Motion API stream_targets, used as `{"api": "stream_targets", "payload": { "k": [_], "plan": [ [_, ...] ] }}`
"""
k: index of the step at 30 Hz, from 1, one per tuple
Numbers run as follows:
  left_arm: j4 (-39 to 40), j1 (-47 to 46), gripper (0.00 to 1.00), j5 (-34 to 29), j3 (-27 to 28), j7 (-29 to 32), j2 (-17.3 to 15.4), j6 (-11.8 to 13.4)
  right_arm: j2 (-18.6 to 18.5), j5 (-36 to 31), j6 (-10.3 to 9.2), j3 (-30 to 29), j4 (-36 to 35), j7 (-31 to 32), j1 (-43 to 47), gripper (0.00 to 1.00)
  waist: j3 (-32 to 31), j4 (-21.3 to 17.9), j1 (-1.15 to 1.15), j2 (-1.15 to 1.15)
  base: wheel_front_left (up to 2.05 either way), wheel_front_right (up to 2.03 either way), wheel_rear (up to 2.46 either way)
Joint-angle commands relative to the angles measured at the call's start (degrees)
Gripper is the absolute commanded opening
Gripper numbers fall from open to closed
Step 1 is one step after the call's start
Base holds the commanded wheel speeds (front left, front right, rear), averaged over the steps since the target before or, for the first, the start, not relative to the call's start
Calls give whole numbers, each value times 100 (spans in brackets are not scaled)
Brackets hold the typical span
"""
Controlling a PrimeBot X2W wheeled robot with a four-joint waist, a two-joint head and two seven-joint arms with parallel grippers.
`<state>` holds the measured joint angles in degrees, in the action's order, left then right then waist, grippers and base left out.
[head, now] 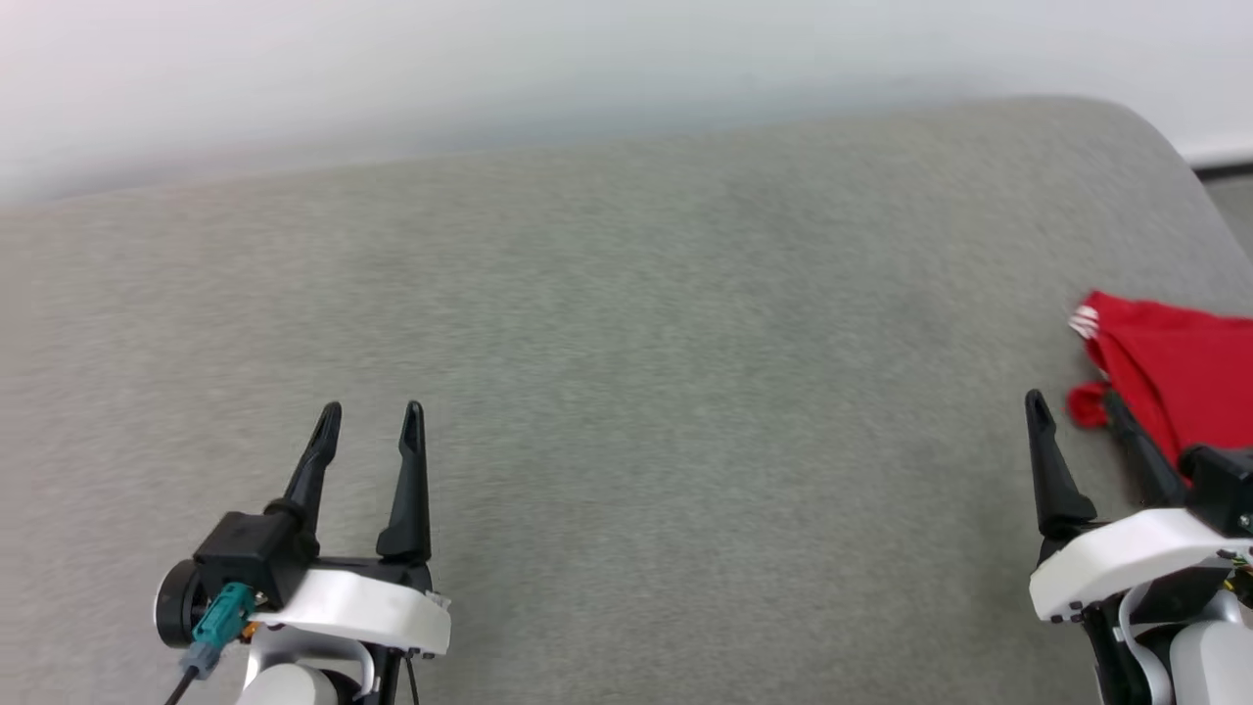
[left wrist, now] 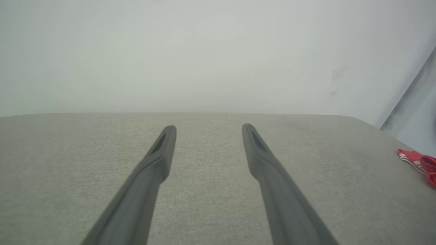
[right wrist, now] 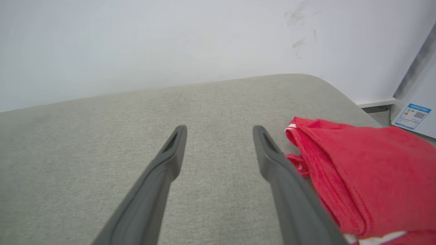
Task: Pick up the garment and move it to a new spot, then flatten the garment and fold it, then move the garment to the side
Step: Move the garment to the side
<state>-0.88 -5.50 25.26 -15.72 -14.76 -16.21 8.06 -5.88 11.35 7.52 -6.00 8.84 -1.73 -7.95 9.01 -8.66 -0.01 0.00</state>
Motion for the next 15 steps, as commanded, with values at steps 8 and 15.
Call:
{"api": "stream_targets", "payload": {
  "k": [8,15],
  "plan": [
    [-223,204,100,-148,188,-50,139,-115,118,-228,-6,155,-776,14,488,100,-500,747,1,0,0,0,0],
    [-358,537,100,-263,416,-52,224,-244,200,-448,-6,101,-1338,237,984,100,-794,806,1,0,0,0,0]
  ]
}}
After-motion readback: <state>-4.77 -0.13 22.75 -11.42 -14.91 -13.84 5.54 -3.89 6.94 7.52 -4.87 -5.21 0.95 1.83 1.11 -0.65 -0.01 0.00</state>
